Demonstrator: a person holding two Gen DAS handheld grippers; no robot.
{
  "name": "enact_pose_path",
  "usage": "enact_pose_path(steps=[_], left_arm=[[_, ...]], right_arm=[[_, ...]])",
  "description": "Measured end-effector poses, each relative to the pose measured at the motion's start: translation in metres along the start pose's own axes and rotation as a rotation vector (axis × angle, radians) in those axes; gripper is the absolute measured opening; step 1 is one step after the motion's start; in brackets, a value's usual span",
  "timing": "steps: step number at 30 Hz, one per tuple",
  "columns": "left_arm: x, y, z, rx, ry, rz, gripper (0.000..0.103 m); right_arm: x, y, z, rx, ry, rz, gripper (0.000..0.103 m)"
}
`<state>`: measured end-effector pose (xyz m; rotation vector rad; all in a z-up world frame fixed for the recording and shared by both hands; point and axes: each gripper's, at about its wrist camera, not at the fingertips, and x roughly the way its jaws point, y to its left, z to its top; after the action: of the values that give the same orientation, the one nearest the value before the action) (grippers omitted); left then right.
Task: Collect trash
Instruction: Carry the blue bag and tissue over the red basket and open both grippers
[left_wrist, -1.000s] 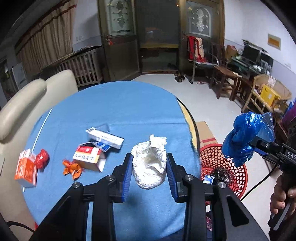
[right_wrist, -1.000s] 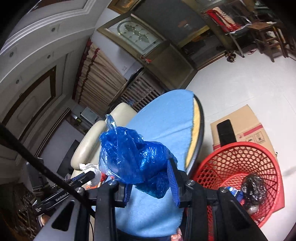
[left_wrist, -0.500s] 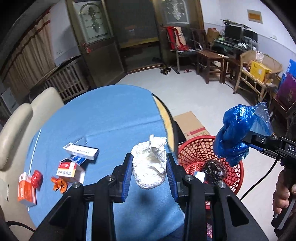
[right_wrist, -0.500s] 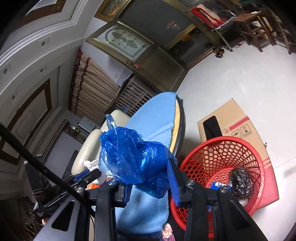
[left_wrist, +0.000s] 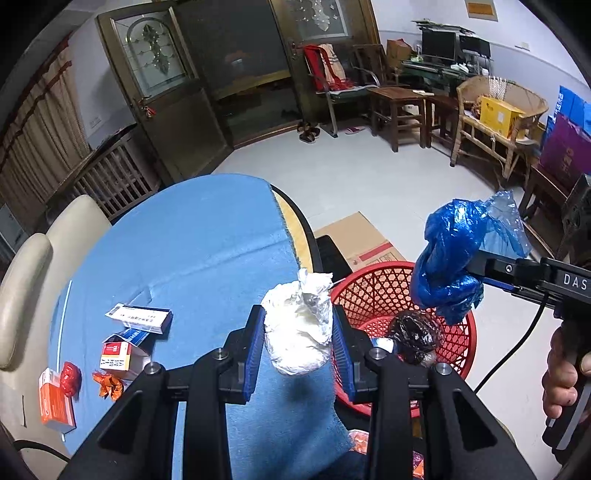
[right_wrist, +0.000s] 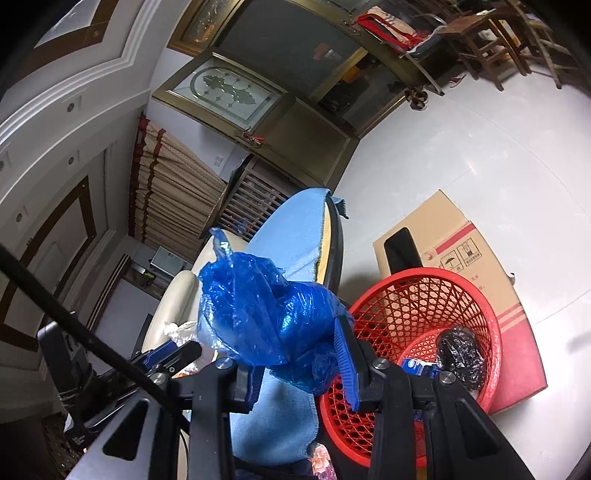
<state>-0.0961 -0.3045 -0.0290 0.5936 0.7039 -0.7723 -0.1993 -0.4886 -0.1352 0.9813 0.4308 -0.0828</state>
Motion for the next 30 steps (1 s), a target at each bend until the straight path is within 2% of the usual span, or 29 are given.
enact_pose_path(steps=[11, 15, 17, 18, 19, 21, 30], left_arm=[[0.016, -0.013, 0.000, 0.025, 0.041, -0.046, 0.039], [0.026, -0.014, -0.003, 0.011, 0.059, -0.111, 0.041], [0.032, -0.013, -0.005, -0.004, 0.078, -0.138, 0.046], [0.034, -0.012, -0.006, -0.011, 0.084, -0.146, 0.047], [0.036, -0.011, -0.007, -0.019, 0.089, -0.150, 0.049], [0.038, -0.007, -0.008, -0.034, 0.095, -0.151, 0.050], [0.034, 0.010, -0.016, -0.080, 0.078, -0.153, 0.050]], right_arm=[[-0.006, -0.006, 0.001, 0.037, -0.006, -0.018, 0.039], [-0.006, -0.010, 0.001, 0.057, 0.000, -0.026, 0.039], [-0.006, -0.013, 0.001, 0.073, 0.009, -0.038, 0.040], [-0.005, -0.015, 0.001, 0.078, 0.015, -0.042, 0.042], [-0.004, -0.017, 0.000, 0.088, 0.026, -0.049, 0.052], [-0.003, -0.021, 0.000, 0.105, 0.030, -0.054, 0.059], [-0.002, -0.015, -0.002, 0.087, 0.032, -0.059, 0.059]])
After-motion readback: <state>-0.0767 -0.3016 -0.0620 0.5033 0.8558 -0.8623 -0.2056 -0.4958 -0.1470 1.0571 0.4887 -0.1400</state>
